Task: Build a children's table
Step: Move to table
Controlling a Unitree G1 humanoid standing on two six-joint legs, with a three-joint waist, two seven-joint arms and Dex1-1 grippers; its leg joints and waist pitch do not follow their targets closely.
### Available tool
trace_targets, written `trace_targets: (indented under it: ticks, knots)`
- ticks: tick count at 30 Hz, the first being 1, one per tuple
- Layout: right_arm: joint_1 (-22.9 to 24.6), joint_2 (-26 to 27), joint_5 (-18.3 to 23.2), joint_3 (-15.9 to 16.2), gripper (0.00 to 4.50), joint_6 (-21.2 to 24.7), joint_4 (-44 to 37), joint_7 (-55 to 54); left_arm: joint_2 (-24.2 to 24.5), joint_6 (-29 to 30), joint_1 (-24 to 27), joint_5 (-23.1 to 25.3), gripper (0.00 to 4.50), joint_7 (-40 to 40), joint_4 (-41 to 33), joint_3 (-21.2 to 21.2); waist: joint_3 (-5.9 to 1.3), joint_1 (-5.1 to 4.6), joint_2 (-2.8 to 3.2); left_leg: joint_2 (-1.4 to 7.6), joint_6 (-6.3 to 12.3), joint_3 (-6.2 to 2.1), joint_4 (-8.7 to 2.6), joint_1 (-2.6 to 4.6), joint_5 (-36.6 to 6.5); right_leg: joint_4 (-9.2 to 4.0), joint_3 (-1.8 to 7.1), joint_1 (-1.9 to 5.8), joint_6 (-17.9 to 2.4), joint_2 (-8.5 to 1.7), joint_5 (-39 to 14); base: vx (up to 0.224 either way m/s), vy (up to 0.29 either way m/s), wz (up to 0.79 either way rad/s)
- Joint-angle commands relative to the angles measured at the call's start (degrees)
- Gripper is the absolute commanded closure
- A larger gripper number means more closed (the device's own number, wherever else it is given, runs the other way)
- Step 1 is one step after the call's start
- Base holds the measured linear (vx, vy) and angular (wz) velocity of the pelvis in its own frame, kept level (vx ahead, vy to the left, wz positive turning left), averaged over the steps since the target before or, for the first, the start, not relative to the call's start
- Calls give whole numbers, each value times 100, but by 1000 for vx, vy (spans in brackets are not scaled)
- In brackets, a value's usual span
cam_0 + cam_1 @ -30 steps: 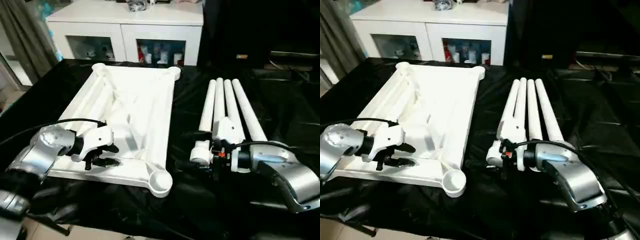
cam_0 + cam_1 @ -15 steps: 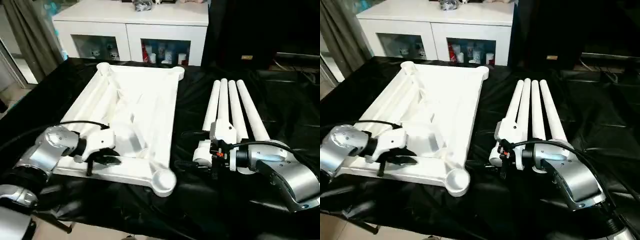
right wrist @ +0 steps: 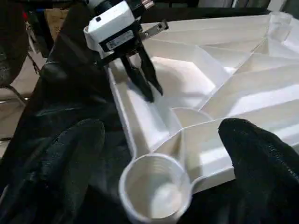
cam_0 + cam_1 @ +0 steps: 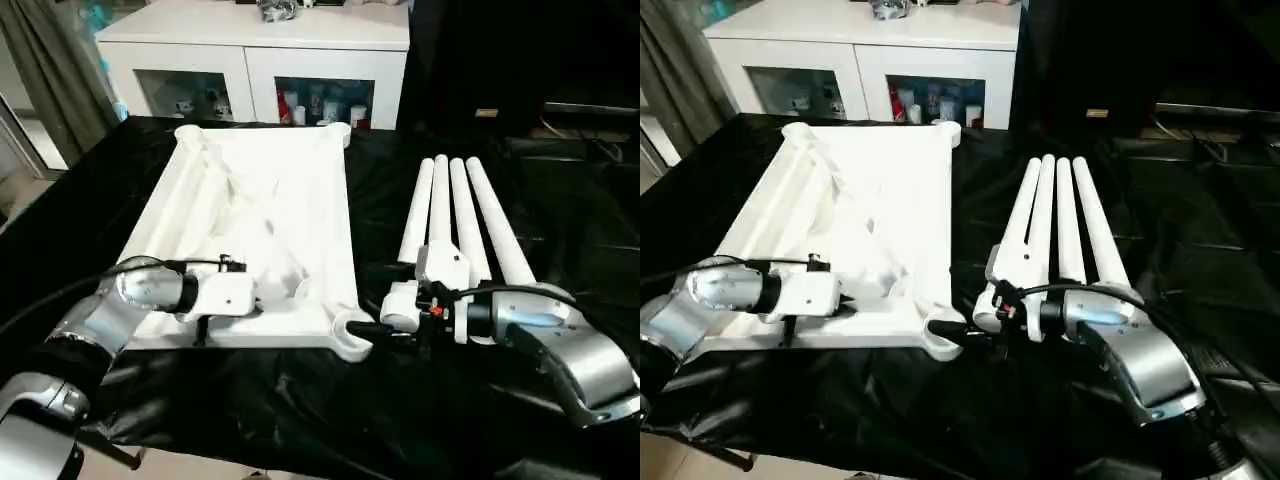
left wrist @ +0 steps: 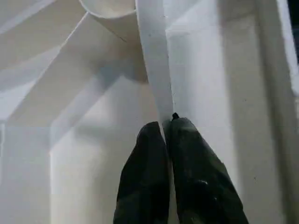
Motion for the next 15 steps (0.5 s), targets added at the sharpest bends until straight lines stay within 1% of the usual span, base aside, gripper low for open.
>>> trace_targets:
  ticks: [1, 3, 4, 5, 7, 9, 11, 12, 13, 14, 15]
  knots:
    - [-28, -6, -40, 50, 7, -34, -77, -48, 307, 38, -121, 192, 448, 757, -164, 251, -349, 19, -8, 418, 116, -142, -503, 16, -592, -406, 311, 296, -1459, -551, 71, 0, 0, 0]
    - [-40, 16, -57, 58, 7, -54, -53, -56, 381, 61, -121, 245, 448, 876, -230, 293, -345, 14, 1, 418, 80, -146, -508, 11, -637, -412, 313, 296, -1444, -554, -11, 0, 0, 0]
    - [-47, 28, -65, 61, 7, -65, -40, -60, 425, 71, -114, 293, 448, 942, -284, 323, -346, 5, -9, 420, 64, -146, -510, 6, -626, -407, 317, 300, -1445, -554, 38, 0, 0, 0]
    - [-47, 28, -65, 61, 7, -65, -40, -60, 425, 71, -114, 293, 448, 942, -284, 323, -351, 3, -3, 423, 64, -148, -508, 11, -608, -402, 314, 299, -1451, -555, 76, 0, 0, 0]
    - [-62, 69, -100, 69, 7, -95, -11, -66, 525, 110, -30, 340, 448, 1014, -476, 463, -358, -13, -5, 414, 108, -144, -495, -1, -480, -381, 310, 293, -1488, -542, 319, 0, 0, 0]
    - [-61, 101, -128, 63, 7, -110, -5, -60, 560, 147, 55, 366, 448, 1063, -579, 557, -365, -21, -2, 413, 131, -141, -487, -1, -441, -370, 307, 292, -1522, -542, 429, 0, 0, 0]
    - [-63, 116, -156, 84, 7, -132, 4, -64, 559, 134, 158, 183, 448, 913, -715, 628, -370, -23, -2, 407, 163, -138, -477, -14, -355, -353, 305, 295, -1554, -542, 553, 0, 0, 0]
    - [-62, 124, -175, 96, 7, -147, 8, -65, 527, 143, 337, -157, 448, 605, -996, 703, -377, -37, -5, 414, 175, -144, -478, -18, -328, -343, 299, 304, -1571, -549, 629, 0, 0, 0]
    - [-60, 124, -176, 94, 7, -153, 9, -63, 514, 170, 415, -279, 448, 493, -1144, 713, -380, -52, -11, 412, 182, -142, -475, -27, -297, -329, 299, 309, -1590, -550, 709, 0, 0, 0]
    - [-56, 119, -179, 87, 7, -164, 14, -61, 499, 173, 501, -398, 448, 397, -1312, 707, -393, -64, -9, 401, 234, -139, -462, -32, -199, -319, 294, 306, -1614, -540, 850, 0, 0, 0]
    - [-56, 115, -183, 77, 7, -174, 24, -58, 497, 139, 556, -422, 448, 397, -1451, 690, -414, -71, -12, 396, 318, -136, -439, -39, -33, -295, 289, 300, -1635, -524, 1099, 0, 0, 0]
